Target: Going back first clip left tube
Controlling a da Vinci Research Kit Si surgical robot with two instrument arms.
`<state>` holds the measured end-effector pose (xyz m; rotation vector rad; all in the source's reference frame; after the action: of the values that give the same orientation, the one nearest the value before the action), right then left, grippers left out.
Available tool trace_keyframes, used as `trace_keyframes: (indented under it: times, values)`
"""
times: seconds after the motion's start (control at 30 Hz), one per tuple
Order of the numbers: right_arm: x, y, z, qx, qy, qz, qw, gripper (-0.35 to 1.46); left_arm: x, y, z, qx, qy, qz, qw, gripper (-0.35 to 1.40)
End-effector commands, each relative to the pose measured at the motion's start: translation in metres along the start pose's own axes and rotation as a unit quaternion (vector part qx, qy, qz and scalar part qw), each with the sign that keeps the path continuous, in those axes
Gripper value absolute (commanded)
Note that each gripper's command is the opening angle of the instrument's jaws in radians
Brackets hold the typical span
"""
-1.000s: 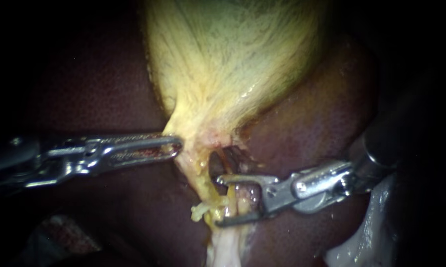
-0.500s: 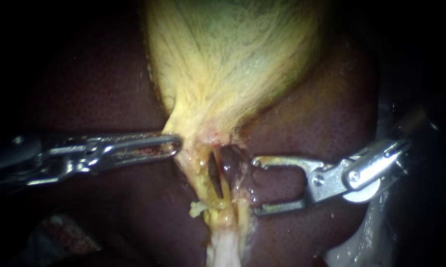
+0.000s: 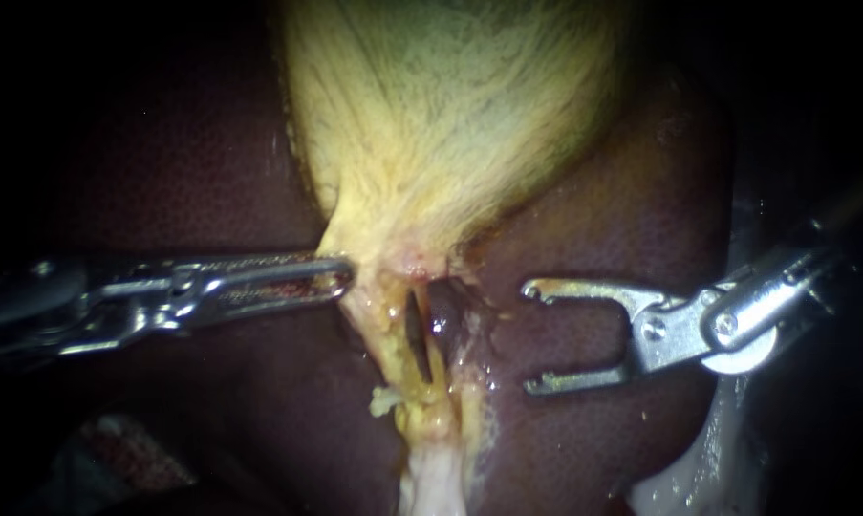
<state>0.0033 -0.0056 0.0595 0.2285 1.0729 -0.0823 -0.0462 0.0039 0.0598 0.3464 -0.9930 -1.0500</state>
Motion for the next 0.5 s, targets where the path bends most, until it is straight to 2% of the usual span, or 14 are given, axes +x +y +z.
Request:
trace_keyframes:
  times: [0.03,0.1,0.27,0.5]
  values:
    - [0.0000,0.0000,0.0001,0.000,0.000,0.000,1.0000,0.60,0.0003,0.0001,0.0005,-0.002,-0.001,0.001,1.0000,-0.06]
    - [0.0000,0.0000,0.0001,0.000,0.000,0.000,1.0000,0.60,0.0008,0.0004,0.0017,-0.005,-0.003,0.002,1.0000,-0.06]
    - [-0.0001,0.0000,0.0001,0.000,0.000,0.000,1.0000,0.60,0.0019,0.0005,0.0045,-0.003,0.005,0.006,1.0000,-0.06]
    - [0.0000,0.0000,0.0001,0.000,0.000,0.000,1.0000,0.60,0.0024,0.0002,0.0056,0.000,0.010,0.007,0.9999,-0.06]
